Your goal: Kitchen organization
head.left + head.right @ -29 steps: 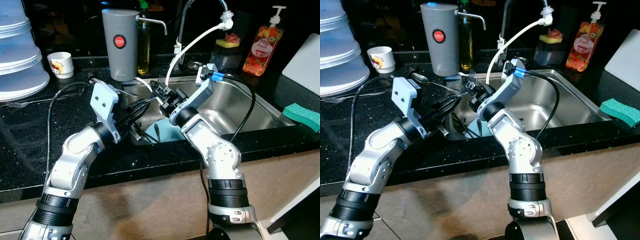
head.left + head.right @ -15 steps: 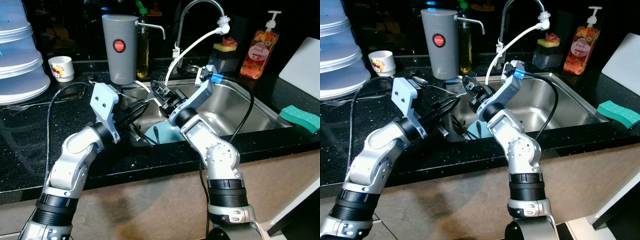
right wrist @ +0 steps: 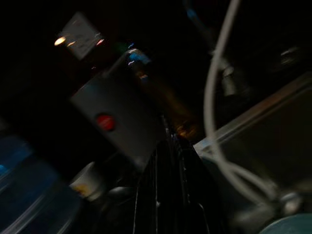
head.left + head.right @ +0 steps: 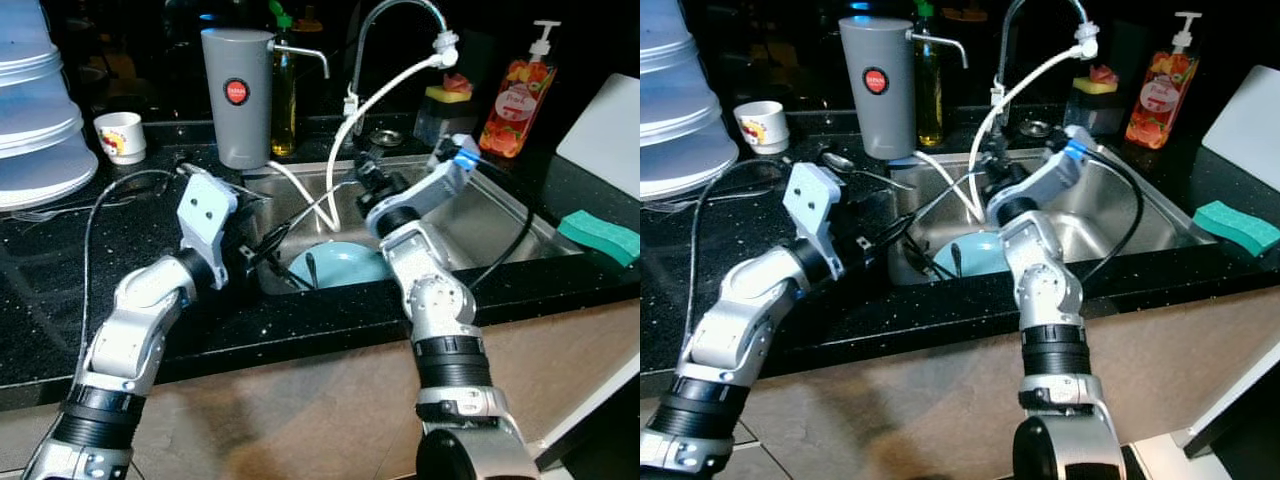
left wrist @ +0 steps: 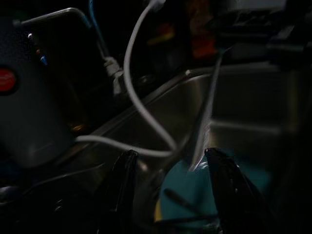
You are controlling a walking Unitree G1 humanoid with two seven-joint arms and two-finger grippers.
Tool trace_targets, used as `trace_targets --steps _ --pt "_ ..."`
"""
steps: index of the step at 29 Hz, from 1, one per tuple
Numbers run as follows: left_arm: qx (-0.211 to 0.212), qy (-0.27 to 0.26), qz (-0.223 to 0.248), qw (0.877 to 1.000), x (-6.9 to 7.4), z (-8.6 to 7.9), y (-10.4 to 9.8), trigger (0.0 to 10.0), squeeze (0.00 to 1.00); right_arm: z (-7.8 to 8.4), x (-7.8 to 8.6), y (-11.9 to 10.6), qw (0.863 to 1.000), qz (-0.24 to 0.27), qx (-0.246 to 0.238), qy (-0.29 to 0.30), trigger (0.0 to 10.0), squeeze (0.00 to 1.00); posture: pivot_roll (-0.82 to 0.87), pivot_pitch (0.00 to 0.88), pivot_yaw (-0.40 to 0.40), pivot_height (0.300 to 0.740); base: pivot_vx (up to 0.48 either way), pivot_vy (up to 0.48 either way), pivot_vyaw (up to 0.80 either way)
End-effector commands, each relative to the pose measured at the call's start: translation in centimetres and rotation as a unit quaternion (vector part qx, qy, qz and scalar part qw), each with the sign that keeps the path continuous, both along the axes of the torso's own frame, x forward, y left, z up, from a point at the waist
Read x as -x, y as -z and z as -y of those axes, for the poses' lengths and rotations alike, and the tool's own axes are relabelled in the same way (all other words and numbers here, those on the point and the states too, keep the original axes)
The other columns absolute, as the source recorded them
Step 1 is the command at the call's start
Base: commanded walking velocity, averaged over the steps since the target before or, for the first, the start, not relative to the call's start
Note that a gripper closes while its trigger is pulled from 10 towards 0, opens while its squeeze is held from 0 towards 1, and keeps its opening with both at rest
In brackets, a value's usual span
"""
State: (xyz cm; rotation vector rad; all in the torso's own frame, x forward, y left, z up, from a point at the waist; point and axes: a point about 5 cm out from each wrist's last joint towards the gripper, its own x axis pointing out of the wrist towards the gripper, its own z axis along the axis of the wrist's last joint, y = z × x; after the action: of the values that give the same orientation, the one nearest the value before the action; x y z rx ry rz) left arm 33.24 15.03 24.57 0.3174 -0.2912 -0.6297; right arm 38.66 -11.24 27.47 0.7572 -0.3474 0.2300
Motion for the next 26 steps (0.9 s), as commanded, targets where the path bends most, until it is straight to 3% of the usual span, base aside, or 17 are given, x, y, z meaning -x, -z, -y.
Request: trace_targets --steps 1,5,8,12,16,18,19,21,22,23,24,25,26 --pt "-0.017 -0.03 -0.021 0.999 -0.3 -1.0 0.9 10.0 0.0 0.9 -0.5 -0.2 0.999 0.003 -0.004 0.036 0.0 0.0 0.02 0.05 -0.002 0.74 0.0 0.0 0.0" --pt "-0.031 -0.105 -0.034 0.993 -0.9 -3.5 1.3 10.0 0.0 1.6 -1.2 0.5 0.996 -0.005 0.033 0.082 0.0 0.0 0.02 0.05 -0.002 0.74 0.0 0.0 0.0" --pt "-0.027 -0.111 -0.035 0.993 -0.8 -3.8 1.2 10.0 0.0 1.2 -1.3 1.0 0.995 -0.005 0.054 0.087 0.0 0.0 0.03 0.057 -0.01 0.74 0.0 0.0 0.0" --pt "-0.004 -0.081 -0.034 0.996 -0.5 -2.8 1.0 10.0 0.0 -0.5 -1.5 1.9 0.991 0.002 0.105 0.083 0.0 0.0 0.03 0.057 -0.01 0.74 0.0 0.0 0.0" --pt "0.03 -0.017 -0.035 0.999 0.2 -0.6 0.9 10.0 0.0 -3.0 -1.5 2.7 0.982 0.01 0.179 0.065 0.0 0.0 0.03 0.068 -0.007 0.74 0.0 0.0 0.0" --pt "0.03 -0.017 -0.035 0.999 0.2 -0.6 0.9 10.0 0.0 -3.0 -1.5 2.7 0.982 0.01 0.179 0.065 0.0 0.0 0.03 0.068 -0.007 0.74 0.0 0.0 0.0" --pt "0.05 0.026 -0.045 0.997 0.7 0.9 0.9 10.0 0.0 -4.4 -1.4 3.2 0.975 0.015 0.216 0.055 2.1 0.0 0.04 0.074 -0.015 0.74 0.0 0.0 0.0" --pt "0.056 0.045 -0.051 0.996 1.0 1.4 0.9 10.0 0.0 -4.8 -1.3 3.4 0.972 0.016 0.229 0.053 2.1 0.0 0.04 0.074 -0.015 0.74 0.0 0.0 0.0" --pt "0.056 0.059 -0.055 0.995 1.2 1.9 0.9 10.0 0.0 -5.3 -1.3 3.6 0.97 0.016 0.24 0.049 2.9 0.0 0.04 0.074 -0.015 0.74 0.0 0.0 0.0" --pt "0.056 0.059 -0.055 0.995 1.2 1.9 0.9 10.0 0.0 -5.3 -1.3 3.6 0.97 0.016 0.24 0.049 2.9 0.0 0.04 0.074 -0.015 0.74 0.0 0.0 0.0" --pt "0.049 0.061 -0.059 0.995 1.3 2.0 1.1 10.0 0.0 -5.7 -1.2 3.7 0.967 0.015 0.25 0.045 5.6 0.0 0.04 0.076 -0.021 0.74 0.0 0.0 0.0" --pt "0.034 0.052 -0.064 0.996 1.3 1.8 1.5 10.0 0.0 -6.1 -1.2 3.9 0.965 0.014 0.26 0.041 10.0 0.0 0.04 0.076 -0.021 0.74 0.0 0.0 0.0" --pt "0.029 0.047 -0.066 0.996 1.2 1.7 1.6 10.0 0.0 -6.2 -1.2 4.0 0.964 0.014 0.262 0.041 10.0 0.0 0.04 0.076 -0.021 0.74 0.0 0.0 0.0"
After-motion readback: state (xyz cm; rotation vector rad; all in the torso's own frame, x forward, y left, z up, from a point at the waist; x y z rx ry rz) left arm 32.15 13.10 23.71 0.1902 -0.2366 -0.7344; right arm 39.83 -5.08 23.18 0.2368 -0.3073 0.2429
